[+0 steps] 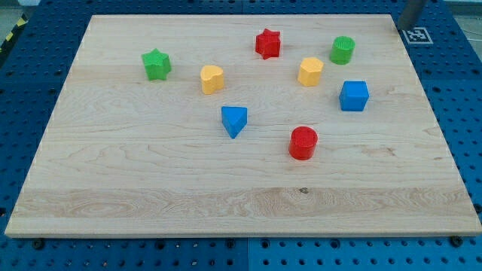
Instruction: Place your arm to the top of the red star
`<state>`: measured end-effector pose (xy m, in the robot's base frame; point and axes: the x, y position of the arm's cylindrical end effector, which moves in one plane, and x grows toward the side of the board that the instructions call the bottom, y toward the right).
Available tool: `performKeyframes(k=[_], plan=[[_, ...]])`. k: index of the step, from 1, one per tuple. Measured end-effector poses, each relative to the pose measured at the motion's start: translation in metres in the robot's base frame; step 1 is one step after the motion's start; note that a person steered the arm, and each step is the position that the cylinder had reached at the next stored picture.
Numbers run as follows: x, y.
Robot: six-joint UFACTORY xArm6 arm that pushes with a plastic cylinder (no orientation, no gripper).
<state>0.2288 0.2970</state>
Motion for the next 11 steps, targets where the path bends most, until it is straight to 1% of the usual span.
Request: performKeyframes(k=[1,2,3,4,5,9,10,11], plan=[[0.0,-0.014],[0.0,-0.016],[-0.025,-0.022],[-0.036,-0.022],[-0.038,-0.035],[-0.036,-0.255],[-0.036,-0.277],[-0.035,-0.326]])
